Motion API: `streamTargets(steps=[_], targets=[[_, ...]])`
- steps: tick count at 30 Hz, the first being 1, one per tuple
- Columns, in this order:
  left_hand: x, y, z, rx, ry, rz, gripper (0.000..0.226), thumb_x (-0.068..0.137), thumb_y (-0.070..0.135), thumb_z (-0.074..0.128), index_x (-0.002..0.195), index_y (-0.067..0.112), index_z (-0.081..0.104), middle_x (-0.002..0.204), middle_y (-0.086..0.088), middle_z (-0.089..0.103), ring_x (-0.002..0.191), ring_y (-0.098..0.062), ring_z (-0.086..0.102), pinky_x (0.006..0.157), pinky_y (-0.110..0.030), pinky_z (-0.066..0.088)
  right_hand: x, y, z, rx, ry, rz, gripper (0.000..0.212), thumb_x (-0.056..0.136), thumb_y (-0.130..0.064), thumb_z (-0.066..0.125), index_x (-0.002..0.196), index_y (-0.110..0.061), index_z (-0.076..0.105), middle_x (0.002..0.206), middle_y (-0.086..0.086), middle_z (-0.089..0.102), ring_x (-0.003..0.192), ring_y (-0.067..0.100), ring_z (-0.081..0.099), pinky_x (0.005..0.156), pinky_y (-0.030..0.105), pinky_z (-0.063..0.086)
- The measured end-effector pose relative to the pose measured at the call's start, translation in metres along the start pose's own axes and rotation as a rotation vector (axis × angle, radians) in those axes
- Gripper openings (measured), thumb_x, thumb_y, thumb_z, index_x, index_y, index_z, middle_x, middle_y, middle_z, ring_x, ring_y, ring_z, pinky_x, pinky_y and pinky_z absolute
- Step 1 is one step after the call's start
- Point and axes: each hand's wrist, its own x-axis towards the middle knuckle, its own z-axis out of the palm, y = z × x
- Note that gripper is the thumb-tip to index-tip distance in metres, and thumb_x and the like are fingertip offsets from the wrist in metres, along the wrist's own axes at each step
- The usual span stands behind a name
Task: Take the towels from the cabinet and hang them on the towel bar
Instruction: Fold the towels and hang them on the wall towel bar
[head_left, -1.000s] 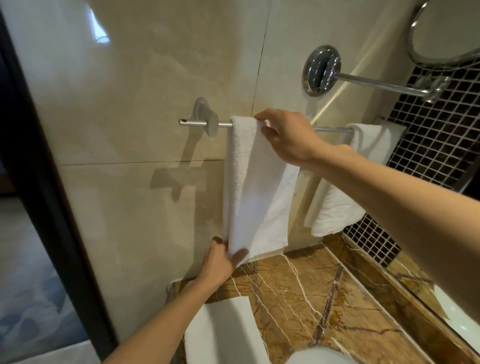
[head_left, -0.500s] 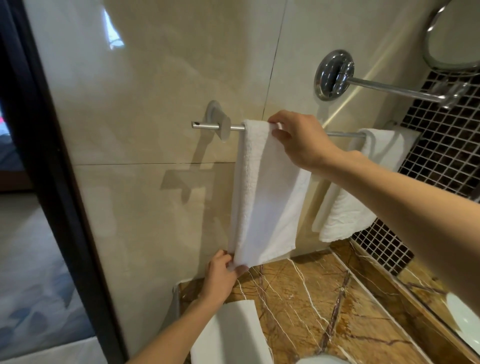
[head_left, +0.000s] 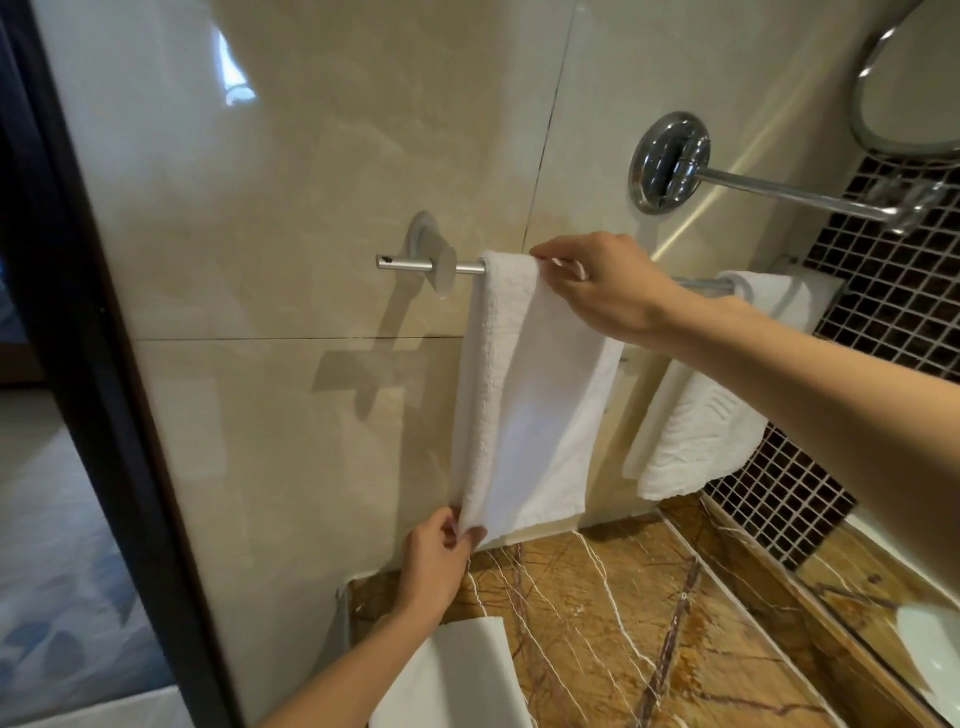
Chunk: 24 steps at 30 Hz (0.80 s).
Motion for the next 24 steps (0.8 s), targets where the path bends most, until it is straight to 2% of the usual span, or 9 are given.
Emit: streamTargets(steps=[2, 4, 6, 7, 9, 13, 17, 20, 24], targets=[[-0.001, 0.004, 0.001, -0.052, 0.034, 0.009, 0.022, 0.079, 0.016, 0.075, 0.084, 0.010, 0.054, 0.077, -0.011, 0.068, 0.076, -0.030, 0.066, 0.069, -0.041, 0.054, -0.001, 0.001, 0.001, -0.001, 0.013, -0.008, 0.030, 0.098, -0.021, 0.046, 0.121, -0.013, 0.064, 0.112, 0.008, 0.068, 0.106, 0.028, 0.059, 0.081, 0.027, 0.038], [-0.003, 0.009, 0.000, -0.080, 0.072, 0.003, 0.032, 0.078, 0.012, 0.076, 0.092, 0.014, 0.047, 0.080, -0.004, 0.066, 0.075, -0.022, 0.063, 0.065, -0.028, 0.051, -0.001, 0.002, 0.002, -0.007, 0.013, -0.013, 0.029, 0.098, -0.020, 0.046, 0.119, -0.014, 0.065, 0.113, 0.009, 0.069, 0.107, 0.030, 0.059, 0.083, 0.031, 0.041], [-0.005, 0.013, -0.001, -0.089, 0.036, -0.015, 0.044, 0.076, 0.010, 0.077, 0.103, 0.020, 0.044, 0.086, 0.002, 0.067, 0.078, -0.013, 0.063, 0.065, -0.019, 0.047, 0.000, 0.003, 0.003, -0.004, 0.011, -0.007, 0.029, 0.098, -0.021, 0.046, 0.119, -0.015, 0.065, 0.113, 0.008, 0.069, 0.107, 0.030, 0.059, 0.083, 0.030, 0.041], [-0.005, 0.011, -0.001, -0.061, 0.002, -0.024, 0.041, 0.076, 0.010, 0.077, 0.103, 0.020, 0.048, 0.087, 0.001, 0.069, 0.080, -0.013, 0.064, 0.066, -0.020, 0.049, 0.000, 0.003, 0.003, -0.004, 0.012, -0.005, 0.029, 0.098, -0.021, 0.046, 0.119, -0.016, 0.065, 0.114, 0.008, 0.069, 0.107, 0.030, 0.059, 0.082, 0.029, 0.040], [-0.006, 0.011, -0.002, 0.037, -0.034, -0.043, 0.023, 0.076, 0.016, 0.078, 0.089, 0.010, 0.059, 0.083, -0.002, 0.070, 0.079, -0.020, 0.066, 0.067, -0.027, 0.052, -0.001, 0.003, 0.003, -0.007, 0.019, -0.009, 0.029, 0.098, -0.021, 0.047, 0.118, -0.016, 0.066, 0.111, 0.008, 0.069, 0.105, 0.031, 0.059, 0.081, 0.030, 0.040], [-0.002, 0.010, -0.004, 0.108, -0.008, -0.031, 0.025, 0.074, 0.022, 0.080, 0.078, 0.006, 0.061, 0.073, -0.003, 0.067, 0.074, -0.024, 0.064, 0.065, -0.032, 0.050, -0.002, 0.003, 0.004, -0.002, 0.021, -0.002, 0.029, 0.097, -0.023, 0.047, 0.119, -0.018, 0.065, 0.111, 0.008, 0.069, 0.105, 0.031, 0.059, 0.080, 0.030, 0.040], [0.008, 0.010, -0.008, 0.085, -0.061, -0.026, 0.019, 0.076, 0.020, 0.078, 0.077, 0.012, 0.061, 0.078, 0.002, 0.069, 0.079, -0.017, 0.066, 0.069, -0.026, 0.053, -0.001, 0.003, 0.004, -0.010, 0.015, 0.008, 0.030, 0.097, -0.025, 0.046, 0.121, -0.018, 0.063, 0.112, 0.007, 0.068, 0.107, 0.029, 0.057, 0.077, 0.025, 0.034], [0.017, 0.011, -0.012, -0.008, -0.145, -0.061, 0.018, 0.079, 0.014, 0.075, 0.079, 0.020, 0.058, 0.085, 0.004, 0.069, 0.089, -0.019, 0.067, 0.076, -0.026, 0.053, 0.000, 0.002, 0.003, -0.018, 0.005, 0.013, 0.032, 0.098, -0.025, 0.045, 0.123, -0.017, 0.062, 0.114, 0.008, 0.067, 0.109, 0.029, 0.057, 0.077, 0.023, 0.032], [0.018, 0.011, -0.018, -0.041, -0.216, -0.087, 0.023, 0.083, 0.009, 0.070, 0.084, 0.025, 0.054, 0.088, 0.011, 0.065, 0.084, -0.011, 0.065, 0.065, -0.016, 0.051, 0.001, 0.003, 0.002, -0.005, -0.014, 0.025, 0.032, 0.098, -0.026, 0.045, 0.125, -0.017, 0.061, 0.114, 0.008, 0.066, 0.109, 0.028, 0.056, 0.078, 0.021, 0.031]])
